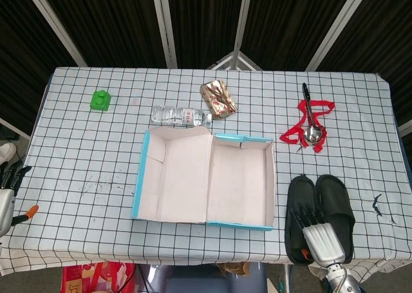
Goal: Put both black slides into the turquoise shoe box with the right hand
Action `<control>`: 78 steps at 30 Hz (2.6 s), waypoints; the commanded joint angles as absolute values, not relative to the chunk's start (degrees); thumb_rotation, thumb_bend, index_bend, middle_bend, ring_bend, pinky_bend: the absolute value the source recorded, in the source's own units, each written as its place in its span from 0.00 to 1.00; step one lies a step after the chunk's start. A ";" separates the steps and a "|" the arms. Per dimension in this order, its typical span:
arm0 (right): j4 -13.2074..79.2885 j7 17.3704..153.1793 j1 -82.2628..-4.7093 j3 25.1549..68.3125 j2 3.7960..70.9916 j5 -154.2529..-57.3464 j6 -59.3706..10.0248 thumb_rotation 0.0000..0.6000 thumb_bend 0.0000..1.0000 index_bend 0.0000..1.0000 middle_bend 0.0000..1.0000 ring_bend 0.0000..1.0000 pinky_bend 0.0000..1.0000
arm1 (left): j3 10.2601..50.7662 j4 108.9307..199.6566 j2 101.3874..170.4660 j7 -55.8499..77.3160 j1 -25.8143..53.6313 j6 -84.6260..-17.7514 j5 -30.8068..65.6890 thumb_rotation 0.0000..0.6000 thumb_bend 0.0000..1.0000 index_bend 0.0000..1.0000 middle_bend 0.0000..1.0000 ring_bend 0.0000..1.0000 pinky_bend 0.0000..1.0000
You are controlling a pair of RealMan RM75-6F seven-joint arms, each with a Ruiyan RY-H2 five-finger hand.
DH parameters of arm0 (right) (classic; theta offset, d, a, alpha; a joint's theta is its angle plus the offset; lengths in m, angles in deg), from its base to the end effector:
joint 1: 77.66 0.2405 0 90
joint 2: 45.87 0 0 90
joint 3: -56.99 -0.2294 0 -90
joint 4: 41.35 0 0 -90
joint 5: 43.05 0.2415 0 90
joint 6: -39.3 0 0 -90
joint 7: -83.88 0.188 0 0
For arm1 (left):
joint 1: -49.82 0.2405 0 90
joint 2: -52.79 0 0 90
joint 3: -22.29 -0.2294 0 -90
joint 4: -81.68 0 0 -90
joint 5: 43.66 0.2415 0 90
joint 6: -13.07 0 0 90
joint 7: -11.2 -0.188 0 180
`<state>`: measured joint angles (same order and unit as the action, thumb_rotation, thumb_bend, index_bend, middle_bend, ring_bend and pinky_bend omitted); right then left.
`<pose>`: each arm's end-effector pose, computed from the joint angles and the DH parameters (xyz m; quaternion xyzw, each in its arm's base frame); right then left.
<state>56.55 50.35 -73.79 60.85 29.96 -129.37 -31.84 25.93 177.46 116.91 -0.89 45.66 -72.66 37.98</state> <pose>-0.2583 -0.1747 -0.0135 0.7440 -0.3665 0.2202 0.5135 -0.2990 0.2237 0.1211 -0.5947 -0.3579 -0.3321 0.6387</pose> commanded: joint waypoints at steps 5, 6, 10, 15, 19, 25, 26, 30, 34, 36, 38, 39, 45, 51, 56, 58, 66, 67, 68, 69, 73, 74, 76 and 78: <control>56.89 47.71 -73.27 60.57 30.08 -128.21 -31.93 1.00 0.20 0.17 0.03 0.01 0.06 | 25.89 177.52 116.91 -1.08 45.56 -72.42 37.85 1.00 0.24 0.16 0.07 0.00 0.09; 56.89 47.38 -73.24 60.57 30.11 -128.03 -31.91 1.00 0.20 0.18 0.03 0.01 0.06 | 25.88 177.53 116.91 -1.11 45.56 -72.41 37.85 1.00 0.24 0.16 0.07 0.00 0.09; 57.34 46.87 -73.07 60.78 29.91 -127.21 -31.65 1.00 0.20 0.23 0.03 0.01 0.06 | 25.82 177.67 116.91 -1.33 45.54 -72.34 37.79 1.00 0.24 0.16 0.07 0.00 0.09; 57.66 46.26 -73.12 61.02 29.53 -127.69 -32.65 1.00 0.20 0.33 0.03 0.01 0.06 | 25.75 177.73 116.99 -1.52 45.49 -72.28 37.85 1.00 0.24 0.16 0.07 0.00 0.09; 58.26 46.16 -73.01 61.30 29.17 -127.81 -32.80 1.00 0.22 0.39 0.03 0.01 0.06 | 25.66 177.80 117.01 -1.54 45.48 -72.30 38.02 1.00 0.24 0.16 0.07 0.00 0.09; 58.91 47.28 -72.48 61.67 28.63 -127.70 -32.12 1.00 0.27 0.47 0.03 0.01 0.06 | 25.72 177.78 116.91 -1.25 45.56 -72.49 38.00 1.00 0.24 0.16 0.07 0.00 0.09; 59.02 47.43 -72.43 61.70 28.55 -127.69 -32.08 1.00 0.28 0.47 0.03 0.01 0.06 | 25.74 177.77 116.91 -1.21 45.56 -72.49 37.96 1.00 0.24 0.16 0.07 0.00 0.09; 60.15 47.97 -72.10 61.65 27.50 -127.32 -31.90 1.00 0.30 0.47 0.03 0.01 0.06 | 25.79 177.73 116.87 -1.06 45.53 -72.45 37.89 1.00 0.24 0.16 0.07 0.00 0.09; 61.87 48.69 -71.80 61.12 25.85 -126.95 -32.33 1.00 0.31 0.47 0.03 0.01 0.06 | 25.80 177.74 116.81 -0.91 45.55 -72.46 37.84 1.00 0.24 0.16 0.07 0.00 0.09; 62.99 49.33 -71.54 60.60 24.65 -126.59 -32.59 1.00 0.31 0.47 0.03 0.01 0.06 | 25.80 177.78 116.76 -0.83 45.56 -72.46 37.83 1.00 0.24 0.16 0.07 0.00 0.09; 64.45 49.98 -71.17 59.79 23.13 -126.01 -32.87 1.00 0.32 0.48 0.03 0.01 0.06 | 25.80 177.81 116.73 -0.86 45.57 -72.50 37.84 1.00 0.24 0.16 0.07 0.00 0.09; 65.20 50.09 -70.92 59.41 22.28 -125.79 -32.93 1.00 0.32 0.48 0.03 0.01 0.06 | 25.81 177.80 116.75 -0.88 45.56 -72.52 37.85 1.00 0.24 0.16 0.07 0.00 0.09; 72.11 52.55 -68.16 55.73 15.42 -121.82 -31.11 1.00 0.34 0.48 0.05 0.02 0.06 | 25.91 177.39 116.89 -0.39 45.49 -73.10 38.71 1.00 0.24 0.16 0.07 0.00 0.09; 80.43 65.18 -62.46 50.32 5.03 -113.51 -21.87 1.00 0.35 0.51 0.09 0.06 0.06 | 26.22 174.35 118.13 2.83 45.64 -76.48 42.57 1.00 0.24 0.16 0.07 0.00 0.09; 81.89 70.43 -58.05 46.72 -0.01 -109.32 -17.02 1.00 0.36 0.51 0.14 0.08 0.06 | 26.38 173.08 118.43 4.55 45.96 -77.89 43.51 1.00 0.24 0.16 0.07 0.00 0.09; 82.19 70.35 -56.59 46.06 -0.33 -107.56 -15.90 1.00 0.36 0.51 0.17 0.08 0.06 | 26.57 172.75 118.63 4.96 46.03 -78.48 43.78 1.00 0.24 0.16 0.07 0.00 0.09; 83.35 68.25 -47.48 42.93 2.17 -96.59 -11.77 1.00 0.37 0.51 0.30 0.12 0.06 | 27.07 171.59 119.32 5.94 46.18 -79.45 43.89 1.00 0.24 0.16 0.07 0.00 0.09; 83.50 67.82 -46.72 42.78 2.60 -95.59 -12.02 1.00 0.37 0.52 0.31 0.13 0.06 | 27.12 171.54 119.33 6.02 46.18 -79.43 43.79 1.00 0.24 0.16 0.07 0.00 0.09; 83.61 67.53 -46.24 42.69 2.89 -94.94 -12.20 1.00 0.37 0.52 0.33 0.14 0.06 | 27.15 171.52 119.32 6.07 46.18 -79.40 43.73 1.00 0.24 0.16 0.07 0.00 0.09; 83.75 67.08 -45.52 42.62 3.30 -94.00 -12.43 1.00 0.38 0.52 0.34 0.15 0.06 | 27.19 171.50 119.31 6.15 46.17 -79.36 43.66 1.00 0.24 0.16 0.07 0.00 0.09; 84.40 66.02 -42.96 42.31 4.44 -90.56 -12.83 1.00 0.38 0.52 0.39 0.19 0.06 | 27.36 171.33 119.30 6.41 46.18 -79.48 43.57 1.00 0.24 0.16 0.07 0.00 0.09; 84.62 65.87 -42.31 42.18 4.63 -89.68 -12.93 1.00 0.38 0.52 0.40 0.20 0.06 | 27.42 171.26 119.33 6.48 46.19 -79.61 43.59 1.00 0.24 0.16 0.07 0.00 0.09; 85.06 65.74 -41.04 41.81 4.99 -88.05 -13.18 1.00 0.39 0.52 0.42 0.21 0.06 | 27.54 171.03 119.44 6.65 46.21 -79.91 43.72 1.00 0.24 0.16 0.07 0.00 0.09; 85.35 65.86 -40.07 41.43 5.38 -86.77 -13.54 1.00 0.39 0.52 0.42 0.23 0.06 | 27.65 170.79 119.59 6.87 46.22 -80.18 43.86 1.00 0.24 0.16 0.07 0.00 0.09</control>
